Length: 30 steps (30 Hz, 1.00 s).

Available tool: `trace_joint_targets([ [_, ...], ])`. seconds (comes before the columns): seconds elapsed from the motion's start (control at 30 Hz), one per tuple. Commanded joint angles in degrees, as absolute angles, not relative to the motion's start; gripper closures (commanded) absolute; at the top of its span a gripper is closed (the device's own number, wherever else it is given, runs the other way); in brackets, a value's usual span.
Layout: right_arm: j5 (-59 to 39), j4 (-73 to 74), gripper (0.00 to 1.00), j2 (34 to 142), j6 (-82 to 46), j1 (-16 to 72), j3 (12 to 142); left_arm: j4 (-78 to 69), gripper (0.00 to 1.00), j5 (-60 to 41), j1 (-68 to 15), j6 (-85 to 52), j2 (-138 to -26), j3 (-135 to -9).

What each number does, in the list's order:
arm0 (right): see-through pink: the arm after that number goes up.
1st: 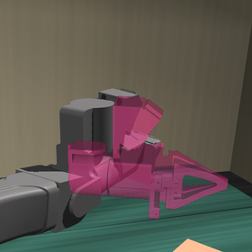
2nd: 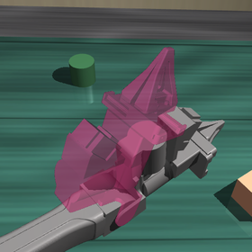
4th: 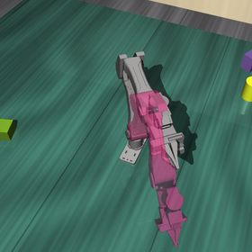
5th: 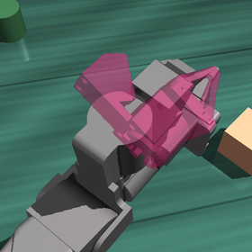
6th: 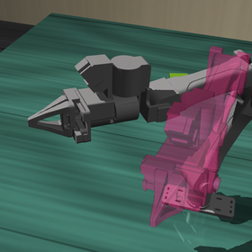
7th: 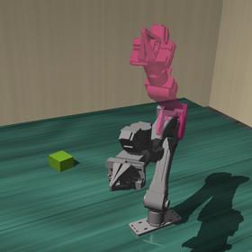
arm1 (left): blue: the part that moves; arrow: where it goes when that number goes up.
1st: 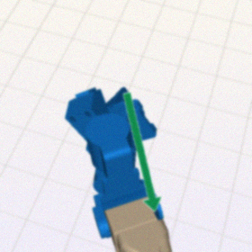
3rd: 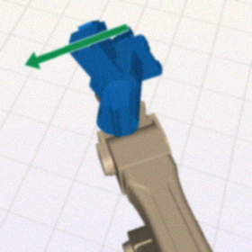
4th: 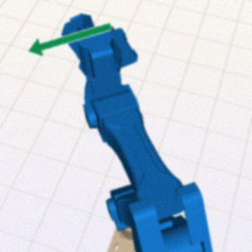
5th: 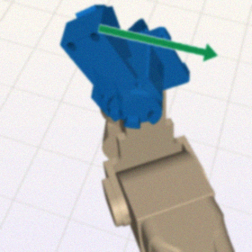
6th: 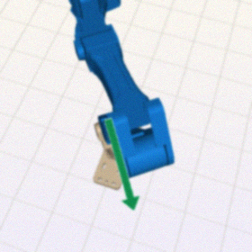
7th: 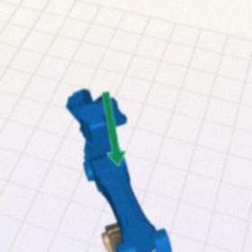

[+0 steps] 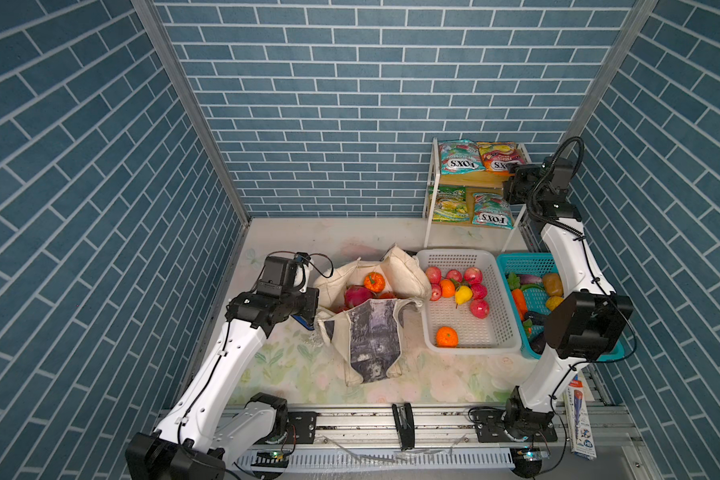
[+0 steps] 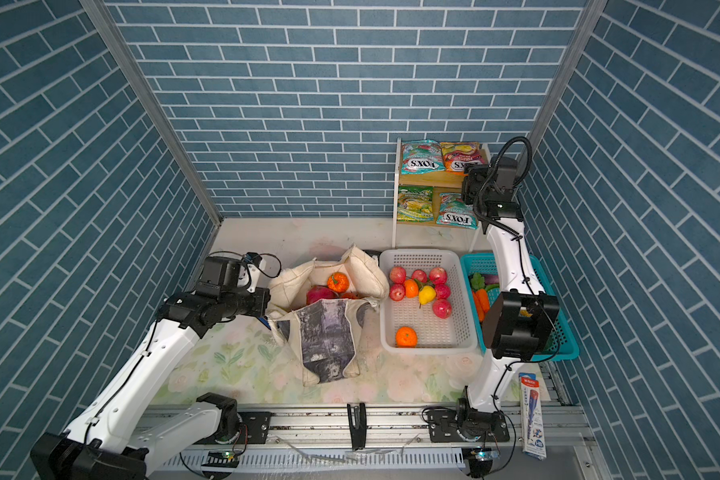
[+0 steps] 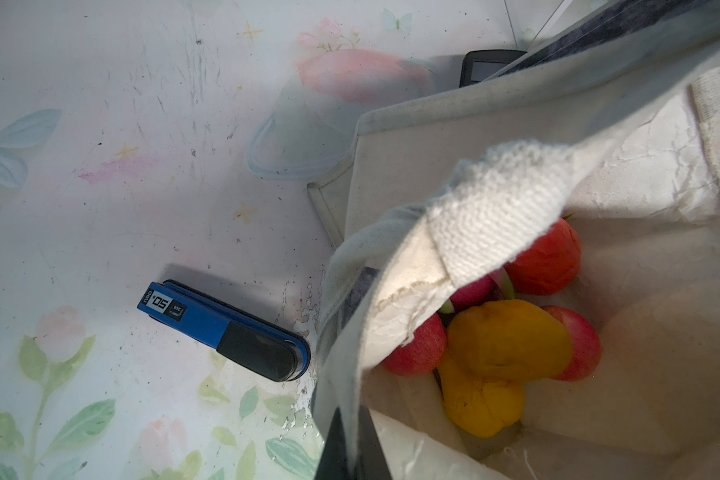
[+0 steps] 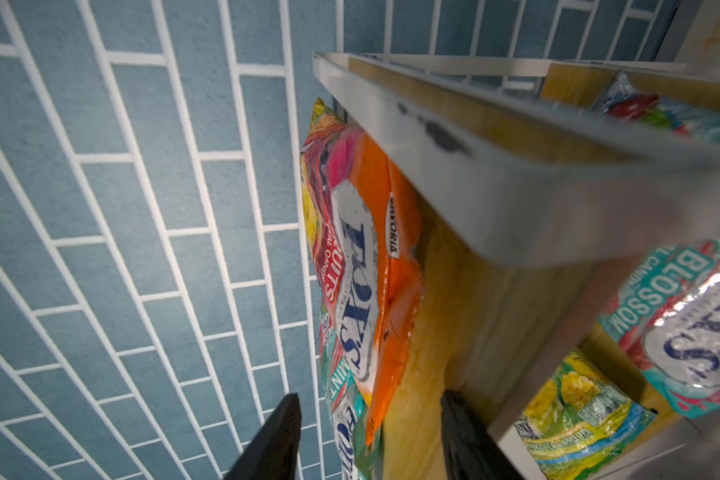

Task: Place the food into the grocery bag and tie it
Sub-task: 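Close the right gripper on the orange snack packet on the shelf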

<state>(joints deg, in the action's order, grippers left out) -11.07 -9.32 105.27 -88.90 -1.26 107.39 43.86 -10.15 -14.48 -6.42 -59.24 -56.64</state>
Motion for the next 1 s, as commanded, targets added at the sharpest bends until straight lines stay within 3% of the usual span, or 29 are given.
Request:
trace_joint_targets([
  [0.0,-9.7,-7.2,0.46,106.6,-91.8,-1.1,108.6,44.0,0.95,-10.2,-14.1,-6.0,-59.1,-56.3],
  [0.43,-9.3,-5.9,0.57,107.4,-93.4,-1.1,108.9,43.9,0.95,-10.8,-14.1,-6.1,-58.8,-56.2],
  [0.97,-8.1,-6.4,0.61,110.9,-95.7,-1.0,110.6,43.8,0.95,-11.6,-14.2,-6.0,-58.8,-56.1],
])
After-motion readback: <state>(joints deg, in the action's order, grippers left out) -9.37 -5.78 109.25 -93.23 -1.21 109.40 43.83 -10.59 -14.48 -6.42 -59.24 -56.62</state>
